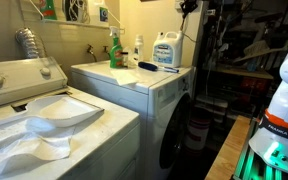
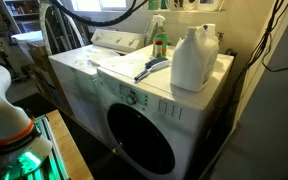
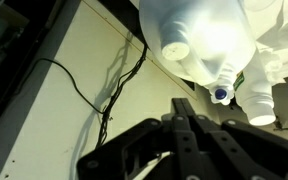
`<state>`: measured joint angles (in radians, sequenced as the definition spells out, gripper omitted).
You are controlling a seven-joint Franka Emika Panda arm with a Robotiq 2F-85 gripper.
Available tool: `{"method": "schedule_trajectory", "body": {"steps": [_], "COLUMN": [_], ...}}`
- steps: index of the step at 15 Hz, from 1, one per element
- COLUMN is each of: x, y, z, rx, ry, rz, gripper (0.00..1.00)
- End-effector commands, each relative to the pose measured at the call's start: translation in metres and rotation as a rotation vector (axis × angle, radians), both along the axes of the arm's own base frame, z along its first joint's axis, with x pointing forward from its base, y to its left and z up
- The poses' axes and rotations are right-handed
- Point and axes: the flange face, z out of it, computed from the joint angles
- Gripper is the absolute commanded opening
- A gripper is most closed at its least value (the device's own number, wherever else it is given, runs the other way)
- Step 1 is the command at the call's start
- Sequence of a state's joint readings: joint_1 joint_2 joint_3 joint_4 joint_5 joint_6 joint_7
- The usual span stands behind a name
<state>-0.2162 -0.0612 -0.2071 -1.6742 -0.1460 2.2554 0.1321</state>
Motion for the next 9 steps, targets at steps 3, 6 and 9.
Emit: {"method": "schedule_trajectory", "body": {"steps": [3,6,9], "x": [0.005,0.013,0.018], "y": [-0.001,-0.004,-0.006], "z": [-0.018,-0.031,-0.042], "rx": [0.018,0.027,0.032], "ry": [0.056,0.072,0.096], "rz": [-0.016,-0.016,-0.02], "gripper": [0.42,0.64,0.7]}}
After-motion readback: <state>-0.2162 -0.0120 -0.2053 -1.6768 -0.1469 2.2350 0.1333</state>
